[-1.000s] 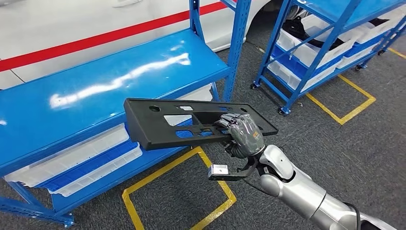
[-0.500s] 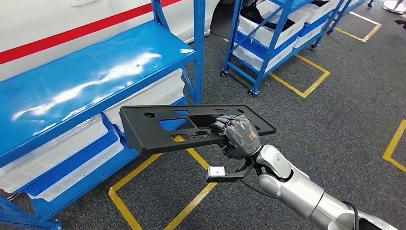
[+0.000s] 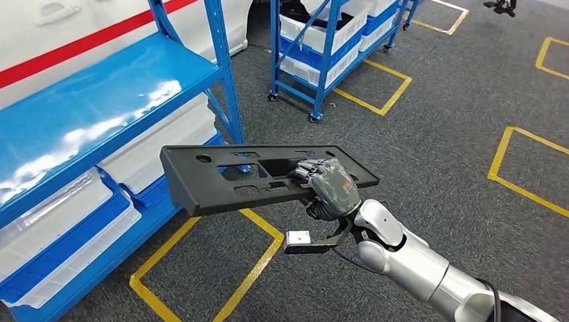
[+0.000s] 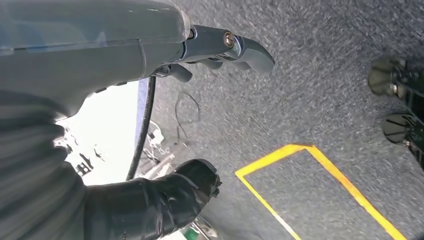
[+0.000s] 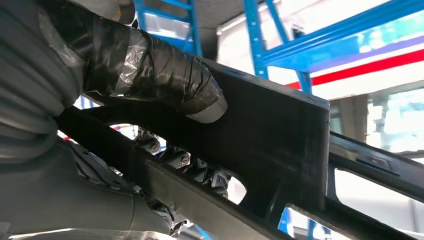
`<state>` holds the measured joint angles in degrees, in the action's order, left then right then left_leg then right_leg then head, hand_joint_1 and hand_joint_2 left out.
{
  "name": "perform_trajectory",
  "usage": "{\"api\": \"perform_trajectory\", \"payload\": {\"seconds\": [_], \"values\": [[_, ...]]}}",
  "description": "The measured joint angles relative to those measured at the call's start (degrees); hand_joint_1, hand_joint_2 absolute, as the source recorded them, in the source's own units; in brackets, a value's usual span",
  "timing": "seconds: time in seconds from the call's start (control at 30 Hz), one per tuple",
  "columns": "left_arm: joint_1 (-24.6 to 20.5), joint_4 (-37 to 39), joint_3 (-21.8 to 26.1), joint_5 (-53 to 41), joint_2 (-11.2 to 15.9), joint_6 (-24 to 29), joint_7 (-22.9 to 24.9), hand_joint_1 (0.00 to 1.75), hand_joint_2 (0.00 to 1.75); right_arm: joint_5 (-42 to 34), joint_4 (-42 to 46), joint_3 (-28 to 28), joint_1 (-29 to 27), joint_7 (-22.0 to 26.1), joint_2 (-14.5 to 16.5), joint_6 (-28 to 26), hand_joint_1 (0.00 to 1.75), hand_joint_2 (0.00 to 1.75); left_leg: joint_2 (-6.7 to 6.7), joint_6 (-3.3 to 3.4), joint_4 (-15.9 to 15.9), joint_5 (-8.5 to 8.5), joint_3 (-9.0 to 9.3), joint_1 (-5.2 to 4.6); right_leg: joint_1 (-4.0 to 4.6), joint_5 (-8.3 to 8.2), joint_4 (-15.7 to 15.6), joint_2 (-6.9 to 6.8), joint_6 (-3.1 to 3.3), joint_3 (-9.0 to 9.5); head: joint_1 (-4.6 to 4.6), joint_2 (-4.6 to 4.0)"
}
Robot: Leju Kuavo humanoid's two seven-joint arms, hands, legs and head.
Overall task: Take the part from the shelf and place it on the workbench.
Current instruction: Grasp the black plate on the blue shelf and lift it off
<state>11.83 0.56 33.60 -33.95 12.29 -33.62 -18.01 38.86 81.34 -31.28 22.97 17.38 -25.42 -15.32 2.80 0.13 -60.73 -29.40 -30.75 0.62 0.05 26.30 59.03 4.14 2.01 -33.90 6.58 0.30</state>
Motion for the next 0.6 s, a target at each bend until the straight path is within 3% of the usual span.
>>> {"api": "perform_trajectory", "payload": {"seconds": [0.07,0.13,0.2,0.27,0.33,0.37,0.4,0.43,0.5,0.57,0.6], "values": [[0.04,0.0,-0.01,-0.03,0.09,-0.02,0.0,0.0,1.75,0.0,-0.01,-0.03,0.06,0.0,0.01,0.04,1.71,1.75,1.18,0.25,2.19,-0.08,1.04,-0.01,-0.07,-0.46,0.54,1.17,-0.68,-0.9,0.01,0.0],[-0.04,0.01,-0.01,-0.05,0.19,-0.03,0.0,0.0,1.75,0.0,-0.01,-0.04,0.07,0.0,0.01,0.07,1.71,1.75,-0.14,0.79,2.55,0.36,0.82,0.01,-0.07,-0.86,0.74,1.81,-1.43,-1.36,0.01,0.01],[-0.14,0.01,-0.01,-0.08,0.21,-0.04,-0.01,0.0,1.75,0.0,-0.02,-0.01,0.2,0.0,-0.02,0.07,1.71,1.75,-1.63,1.55,3.03,0.82,0.76,0.14,0.07,0.6,2.87,-0.35,-2.06,-2.56,0.08,0.01],[-0.07,0.01,-0.01,-0.11,0.2,-0.05,-0.01,0.0,1.75,-0.02,-0.07,-0.05,0.33,0.0,0.02,0.1,1.71,1.75,-3.11,1.96,3.16,1.05,0.49,0.03,-0.09,4.22,9.19,-3.12,-2.62,-5.45,0.15,0.01],[0.02,0.01,-0.01,-0.16,0.2,-0.06,-0.01,0.0,1.75,-0.11,-0.23,-0.2,0.29,0.0,0.11,0.23,1.71,1.75,-4.6,2.07,3.08,1.12,0.19,-0.1,-0.46,6.64,15.47,-3.78,-3.02,-8.16,0.13,0.01],[0.01,0.01,-0.01,-0.21,0.21,-0.06,-0.01,0.0,1.75,-0.2,-0.34,-0.28,0.27,0.0,0.13,0.36,1.71,1.75,-5.34,2.08,3.04,1.13,0.12,-0.14,-0.6,6.36,16.09,-3.88,-3.08,-8.24,0.13,0.01],[-0.04,0.01,-0.01,-0.28,0.21,-0.06,-0.01,0.0,1.75,-0.34,-0.43,-0.33,0.27,0.0,0.15,0.5,1.71,1.75,-6.03,2.05,3.01,1.11,0.12,-0.17,-0.67,5.06,14.43,-4.09,-3.04,-7.13,0.12,0.01],[-0.12,0.01,-0.01,-0.4,0.21,-0.08,-0.02,0.0,1.75,-0.47,-0.48,-0.36,0.31,0.0,0.15,0.62,1.71,1.75,-6.7,1.99,2.99,1.07,0.18,-0.2,-0.66,3.14,10.87,-4.65,-2.87,-5.04,0.13,0.01],[-0.24,0.01,-0.03,-0.77,0.21,-0.13,-0.07,0.0,1.75,-0.7,-0.5,-0.37,0.61,0.02,0.19,0.75,1.71,1.75,-7.88,1.68,2.93,0.94,0.27,-0.35,-0.02,0.67,3.29,-7.12,-2.14,-0.95,0.13,0.01],[-0.36,0.01,-0.1,-1.32,0.23,-0.19,-0.14,0.0,1.75,-0.8,-0.51,-0.4,1.01,0.11,0.27,0.84,1.71,1.75,-9.02,1.15,2.93,0.86,0.28,-0.53,0.77,0.45,0.29,-8.38,-1.35,0.21,0.11,0.01],[-0.5,0.01,-0.14,-1.65,0.27,-0.21,-0.16,0.0,1.75,-0.83,-0.51,-0.42,1.15,0.18,0.31,0.92,1.71,1.75,-9.65,0.86,2.98,0.86,0.32,-0.58,0.95,0.32,0.04,-7.87,-1.01,0.06,0.13,0.01]]}}
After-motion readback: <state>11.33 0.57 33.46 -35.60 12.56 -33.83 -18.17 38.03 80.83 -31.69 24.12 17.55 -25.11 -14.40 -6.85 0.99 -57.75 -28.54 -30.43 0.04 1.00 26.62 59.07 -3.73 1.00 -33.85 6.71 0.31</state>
